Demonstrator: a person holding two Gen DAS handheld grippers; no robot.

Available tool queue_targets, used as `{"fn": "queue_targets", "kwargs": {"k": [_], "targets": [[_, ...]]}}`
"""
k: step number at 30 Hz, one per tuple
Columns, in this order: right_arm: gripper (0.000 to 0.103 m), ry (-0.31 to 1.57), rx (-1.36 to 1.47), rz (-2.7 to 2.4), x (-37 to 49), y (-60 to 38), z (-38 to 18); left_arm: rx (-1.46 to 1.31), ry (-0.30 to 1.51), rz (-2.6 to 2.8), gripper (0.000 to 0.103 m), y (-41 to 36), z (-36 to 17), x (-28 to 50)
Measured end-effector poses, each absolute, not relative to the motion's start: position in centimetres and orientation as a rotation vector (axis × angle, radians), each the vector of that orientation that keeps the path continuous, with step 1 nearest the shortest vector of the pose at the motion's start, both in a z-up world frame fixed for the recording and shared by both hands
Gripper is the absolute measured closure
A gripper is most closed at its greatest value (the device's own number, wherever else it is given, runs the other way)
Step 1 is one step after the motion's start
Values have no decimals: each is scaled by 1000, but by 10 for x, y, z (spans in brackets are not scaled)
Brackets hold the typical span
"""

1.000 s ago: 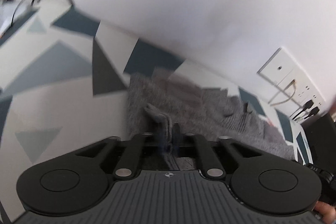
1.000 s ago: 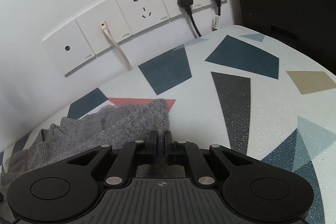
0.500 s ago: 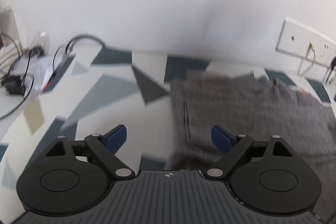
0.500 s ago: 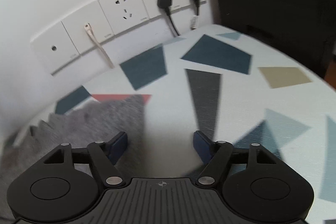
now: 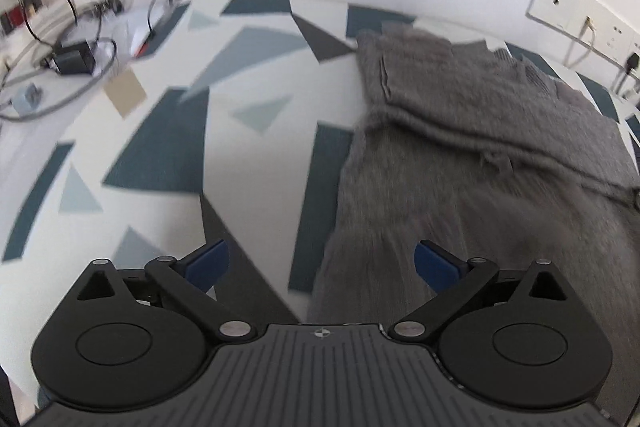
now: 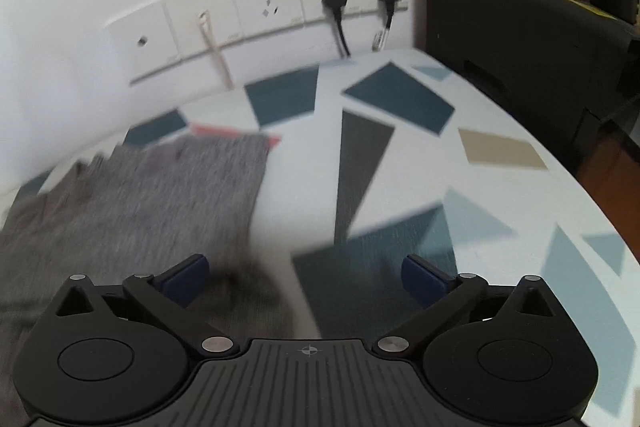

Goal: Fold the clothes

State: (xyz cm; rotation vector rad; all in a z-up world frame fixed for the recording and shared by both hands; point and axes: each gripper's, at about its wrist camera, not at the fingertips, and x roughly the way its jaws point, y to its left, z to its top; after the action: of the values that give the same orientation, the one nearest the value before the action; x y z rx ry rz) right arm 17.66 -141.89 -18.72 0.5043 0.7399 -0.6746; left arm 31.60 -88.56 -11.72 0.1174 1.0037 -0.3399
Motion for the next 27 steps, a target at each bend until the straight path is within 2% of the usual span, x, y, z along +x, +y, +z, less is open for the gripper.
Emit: {"fn": "queue_targets", "kwargs": {"k": [8, 15, 27], "targets": [[1, 832, 597, -675, 102, -1355, -199, 191, 1061, -475, 2, -864, -144, 281], [1, 917, 415, -692, 69, -1296, -210, 267, 1003, -528, 0, -854, -152, 258], [1, 823, 410, -762, 58, -1274, -217, 245, 1014, -473, 0, -856, -152, 252]]}}
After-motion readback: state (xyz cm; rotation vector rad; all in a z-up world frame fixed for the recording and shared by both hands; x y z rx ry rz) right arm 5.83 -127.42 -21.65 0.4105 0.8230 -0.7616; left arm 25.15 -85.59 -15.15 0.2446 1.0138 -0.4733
